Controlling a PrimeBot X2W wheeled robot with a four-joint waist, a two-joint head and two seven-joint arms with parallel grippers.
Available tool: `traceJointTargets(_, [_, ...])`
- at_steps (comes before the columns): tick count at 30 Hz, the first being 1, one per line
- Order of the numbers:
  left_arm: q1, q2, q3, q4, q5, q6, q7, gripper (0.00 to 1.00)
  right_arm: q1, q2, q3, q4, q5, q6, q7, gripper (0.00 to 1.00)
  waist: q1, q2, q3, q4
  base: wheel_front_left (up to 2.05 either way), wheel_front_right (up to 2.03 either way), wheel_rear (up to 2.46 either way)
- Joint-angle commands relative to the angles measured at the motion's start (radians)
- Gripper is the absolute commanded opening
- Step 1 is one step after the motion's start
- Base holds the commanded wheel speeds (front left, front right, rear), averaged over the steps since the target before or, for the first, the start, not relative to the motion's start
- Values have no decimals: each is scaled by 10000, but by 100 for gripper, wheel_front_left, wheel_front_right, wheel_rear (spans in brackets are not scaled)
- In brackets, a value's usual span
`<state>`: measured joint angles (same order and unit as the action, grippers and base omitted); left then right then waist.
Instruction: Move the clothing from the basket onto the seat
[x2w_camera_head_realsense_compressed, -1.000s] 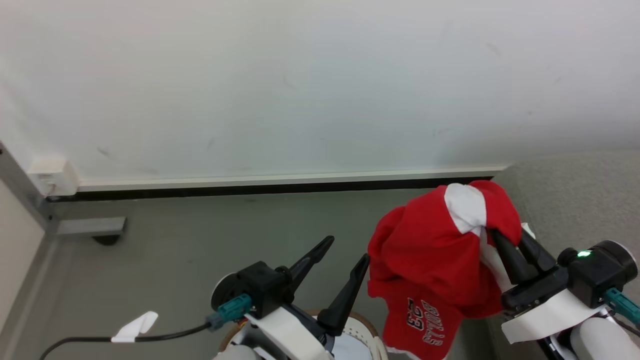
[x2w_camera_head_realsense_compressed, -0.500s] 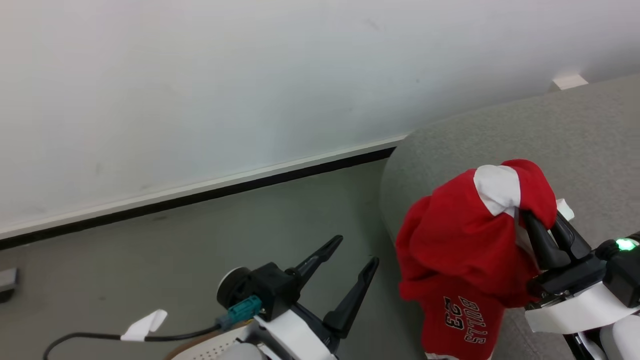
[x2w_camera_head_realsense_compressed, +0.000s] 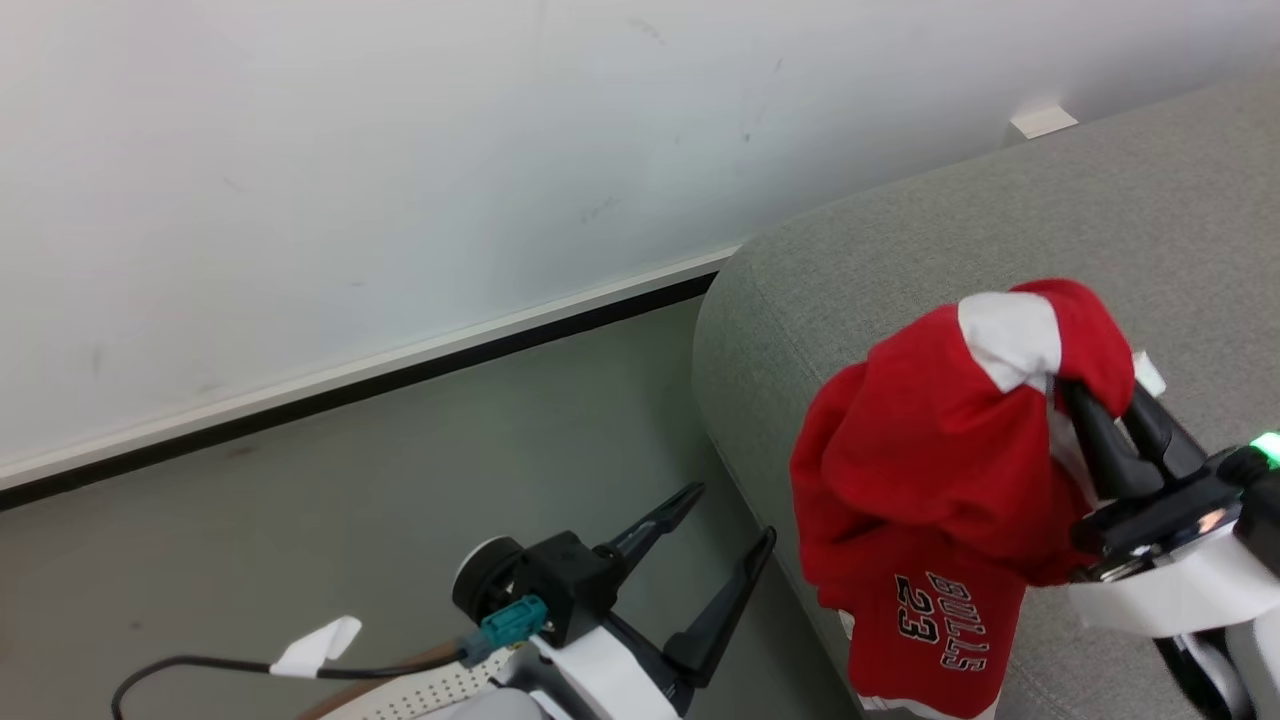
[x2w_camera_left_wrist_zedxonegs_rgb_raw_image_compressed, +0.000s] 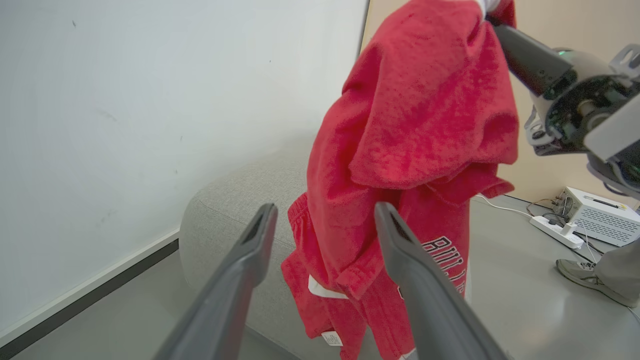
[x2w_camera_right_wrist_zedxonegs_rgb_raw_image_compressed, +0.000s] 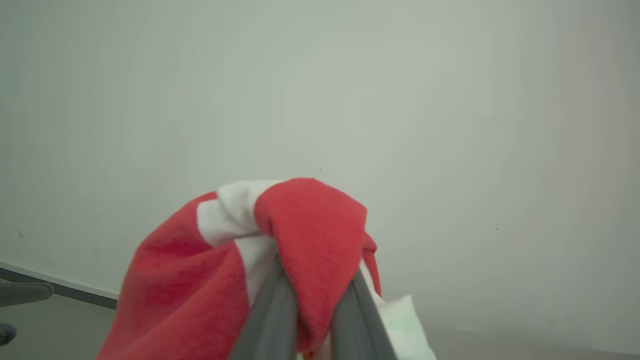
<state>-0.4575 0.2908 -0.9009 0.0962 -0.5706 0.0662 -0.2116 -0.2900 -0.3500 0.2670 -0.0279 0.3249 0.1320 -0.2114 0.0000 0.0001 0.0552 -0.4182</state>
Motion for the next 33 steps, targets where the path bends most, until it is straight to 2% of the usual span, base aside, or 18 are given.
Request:
traceJointTargets(1, [-105, 22, -33, 47, 133, -39, 38, 100, -495, -252, 17, -70, 114, -23, 62, 0, 0, -1, 78, 62, 0, 0, 0])
traceJointTargets(8, [-550, 166, -109, -202, 235, -140, 379, 100, -2273, -1200, -250, -107, 403, -25, 310, 0, 0, -1, 1055, 661, 0, 0, 0])
traceJointTargets(16, [-1426, 498, -48, -618, 527, -251, 846, 100, -4897, -2647, -1103, 219, 889, -25, 445, 0, 0, -1, 3192, 1589, 0, 0, 0])
traceJointTargets(18, [-1541, 528, -37, -671, 574, -271, 877, 100, -5204, -2844, -1269, 338, 1006, -25, 456, 0, 0, -1, 3480, 1704, 0, 0, 0])
traceJointTargets(23, [-2042, 597, -49, -839, 796, -357, 1005, 100, -6525, -4067, -2130, 1236, 1344, -25, 533, 0, 0, -1, 4658, 2287, 0, 0, 0])
traceJointTargets(25, [-2197, 612, -38, -841, 882, -356, 1001, 100, -6829, -4672, -2310, 1743, 1047, -25, 621, 0, 0, -1, 5014, 2470, 0, 0, 0])
traceJointTargets(30, [-2460, 647, 17, -811, 990, -369, 941, 100, -7228, -5186, -2821, 3221, 1400, -25, 616, 0, 0, -1, 5634, 2832, 0, 0, 0])
traceJointTargets(33, [-2547, 699, 73, -779, 988, -348, 905, 100, -6828, -5046, -2491, 4124, 1476, -25, 740, 0, 0, -1, 5844, 2893, 0, 0, 0])
